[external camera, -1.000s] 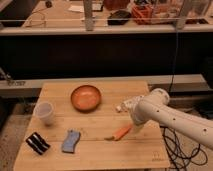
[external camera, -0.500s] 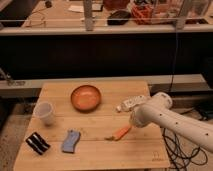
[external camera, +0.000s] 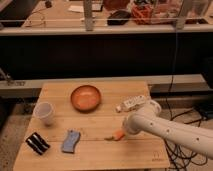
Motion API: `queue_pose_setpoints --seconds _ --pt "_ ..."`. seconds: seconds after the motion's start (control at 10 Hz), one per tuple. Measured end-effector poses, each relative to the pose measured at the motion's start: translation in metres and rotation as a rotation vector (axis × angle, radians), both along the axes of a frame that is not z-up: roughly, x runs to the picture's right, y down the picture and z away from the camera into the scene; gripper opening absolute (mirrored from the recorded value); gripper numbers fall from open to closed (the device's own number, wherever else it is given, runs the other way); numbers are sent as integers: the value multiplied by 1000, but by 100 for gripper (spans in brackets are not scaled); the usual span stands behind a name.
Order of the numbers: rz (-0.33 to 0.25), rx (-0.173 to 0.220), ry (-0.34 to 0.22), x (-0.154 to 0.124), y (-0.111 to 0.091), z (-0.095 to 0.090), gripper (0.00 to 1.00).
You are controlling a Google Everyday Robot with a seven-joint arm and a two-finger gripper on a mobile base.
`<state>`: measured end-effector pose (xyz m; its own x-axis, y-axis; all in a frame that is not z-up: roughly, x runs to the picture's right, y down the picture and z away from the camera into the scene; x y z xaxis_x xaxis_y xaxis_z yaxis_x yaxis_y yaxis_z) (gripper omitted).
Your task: Knock the eraser over
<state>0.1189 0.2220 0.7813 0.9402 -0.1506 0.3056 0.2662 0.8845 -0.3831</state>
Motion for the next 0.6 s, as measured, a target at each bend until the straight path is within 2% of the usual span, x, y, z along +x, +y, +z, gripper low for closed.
queue_pose_setpoints --seconds 0.3,0.6 --pt "-18 -4 -22 -24 -4 12 2" --pt "-28 -9 -36 -35 -21 32 2"
